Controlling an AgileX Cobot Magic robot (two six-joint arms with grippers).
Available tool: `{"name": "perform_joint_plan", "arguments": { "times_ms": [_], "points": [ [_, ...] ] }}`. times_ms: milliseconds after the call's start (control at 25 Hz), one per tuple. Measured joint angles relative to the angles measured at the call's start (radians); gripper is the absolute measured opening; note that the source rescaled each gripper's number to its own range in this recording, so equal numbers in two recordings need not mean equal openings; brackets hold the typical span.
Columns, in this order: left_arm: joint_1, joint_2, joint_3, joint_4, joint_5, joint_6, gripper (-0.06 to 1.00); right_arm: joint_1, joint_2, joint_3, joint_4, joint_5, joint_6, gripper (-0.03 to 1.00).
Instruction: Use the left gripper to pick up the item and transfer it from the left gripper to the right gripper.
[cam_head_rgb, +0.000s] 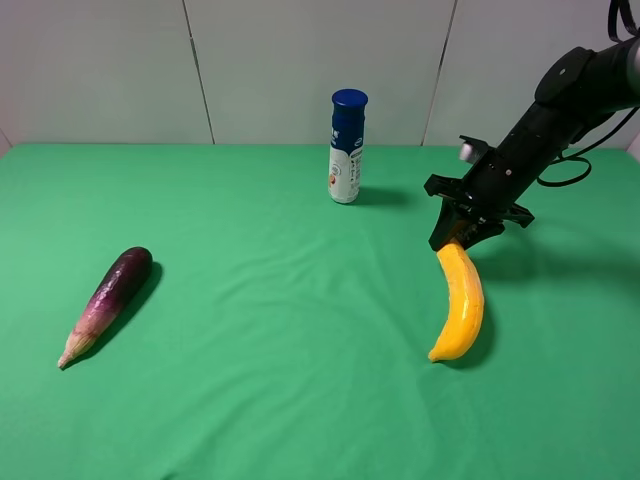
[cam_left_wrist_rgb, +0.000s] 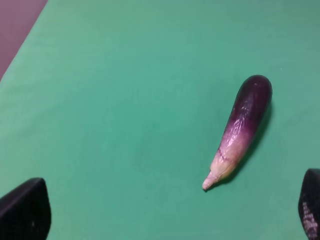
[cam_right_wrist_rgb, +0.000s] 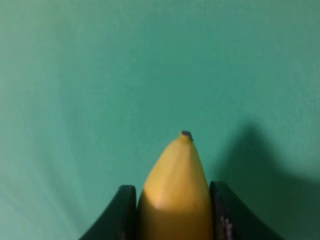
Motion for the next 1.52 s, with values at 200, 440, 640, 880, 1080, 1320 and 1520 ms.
{"name": "perform_joint_plan", "arguments": {
  "times_ms": [200, 440, 640, 880, 1080, 1320, 1520],
  "points": [
    [0.000, 0.000, 0.000, 0.000, 0.000, 0.000, 1.00, 0.000, 0.000, 0.000, -0.004, -0.006, 0.016, 0.00],
    [0.000, 0.000, 0.000, 0.000, 0.000, 0.000, 1.00, 0.000, 0.000, 0.000, -0.017, -0.051, 0.024, 0.76],
    [0.000, 0.000, 0.000, 0.000, 0.000, 0.000, 1.00, 0.000, 0.000, 0.000, -0.021, -0.054, 0.028, 0.98],
    [0.000, 0.000, 0.000, 0.000, 0.000, 0.000, 1.00, 0.000, 0.000, -0.005, -0.021, -0.049, 0.032, 1.00],
    [0.000, 0.000, 0.000, 0.000, 0.000, 0.000, 1.00, 0.000, 0.000, -0.066, -0.022, 0.017, 0.049, 1.00],
    [0.000, 0.000, 0.000, 0.000, 0.000, 0.000, 1.00, 0.000, -0.046, -0.125, -0.054, 0.079, 0.084, 1.00],
    [0.000, 0.000, 0.000, 0.000, 0.000, 0.000, 1.00, 0.000, -0.127, -0.127, -0.141, 0.120, 0.146, 1.00]
  ]
}}
